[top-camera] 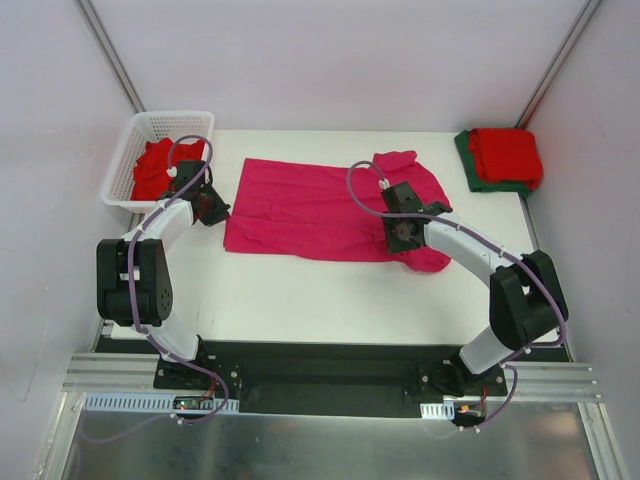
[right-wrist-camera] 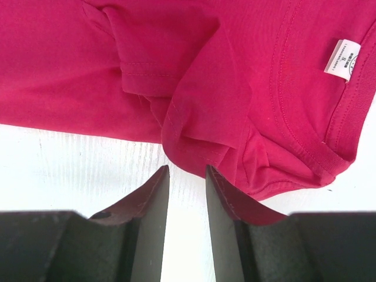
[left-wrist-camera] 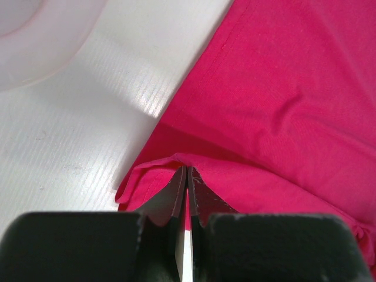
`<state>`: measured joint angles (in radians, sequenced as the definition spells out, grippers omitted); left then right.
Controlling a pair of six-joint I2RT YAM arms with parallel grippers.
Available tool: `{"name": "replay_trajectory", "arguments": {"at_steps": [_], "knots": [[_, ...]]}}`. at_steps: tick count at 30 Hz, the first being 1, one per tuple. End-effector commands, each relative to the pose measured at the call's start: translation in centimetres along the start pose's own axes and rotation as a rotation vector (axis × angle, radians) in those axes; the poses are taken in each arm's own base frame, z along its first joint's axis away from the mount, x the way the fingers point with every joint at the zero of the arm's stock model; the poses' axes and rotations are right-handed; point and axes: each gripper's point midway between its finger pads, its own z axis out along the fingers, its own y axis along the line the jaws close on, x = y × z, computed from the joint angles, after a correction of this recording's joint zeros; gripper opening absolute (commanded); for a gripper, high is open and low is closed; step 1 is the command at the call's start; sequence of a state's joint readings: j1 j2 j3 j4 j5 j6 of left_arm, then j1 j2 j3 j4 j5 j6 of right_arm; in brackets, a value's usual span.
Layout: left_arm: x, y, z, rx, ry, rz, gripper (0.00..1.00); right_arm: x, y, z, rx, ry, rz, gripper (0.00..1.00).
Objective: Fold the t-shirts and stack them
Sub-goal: Fold the flattened tshirt in 1/3 of the way
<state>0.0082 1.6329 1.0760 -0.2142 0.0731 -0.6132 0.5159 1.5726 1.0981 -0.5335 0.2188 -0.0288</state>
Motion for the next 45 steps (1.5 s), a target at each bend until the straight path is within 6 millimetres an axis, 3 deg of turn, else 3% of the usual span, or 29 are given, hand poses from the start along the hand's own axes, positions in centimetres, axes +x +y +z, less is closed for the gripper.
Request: {"name": "replay_trajectory", "arguments": {"at_steps": [1,24,25,28,29,30,38,45], "knots": [[-1.0,-0.5,0.0,0.016,-0.022,0.013,0.0,0.1,0.5,0.5,-0.014,0.001,-0.013,0.34],[-0.9,-0.4,0.1,0.013,-0.021,0.017,0.0,0.2,0.1,1.9,0.026,0.02,-0.018,0.34],[-0.9,-0.4,0.1,0.013,-0.021,0.017,0.0,0.3,0.1,1.9,0.027,0.021,-0.021,0.33],[-1.0,-0.5,0.1,0.014,-0.022,0.017,0.0,0.3,0.0,2.0,0.035,0.022,-0.019,0.16],[-1.0,-0.4,0.1,0.012,-0.021,0.017,0.0,0.3,-0.1,2.0,0.034,0.023,-0.018,0.04],[-1.0,-0.4,0.0,0.013,-0.023,0.017,0.0,0.3,0.0,2.0,0.034,0.021,-0.019,0.01],[-1.0,-0.5,-0.1,0.014,-0.025,0.02,0.0,-0.2,-0.2,1.4,0.035,-0.005,-0.005,0.01],[-1.0,-0.5,-0.1,0.019,-0.02,0.016,0.0,-2.0,-0.9,-1.5,0.042,-0.089,0.012,0.01]]}}
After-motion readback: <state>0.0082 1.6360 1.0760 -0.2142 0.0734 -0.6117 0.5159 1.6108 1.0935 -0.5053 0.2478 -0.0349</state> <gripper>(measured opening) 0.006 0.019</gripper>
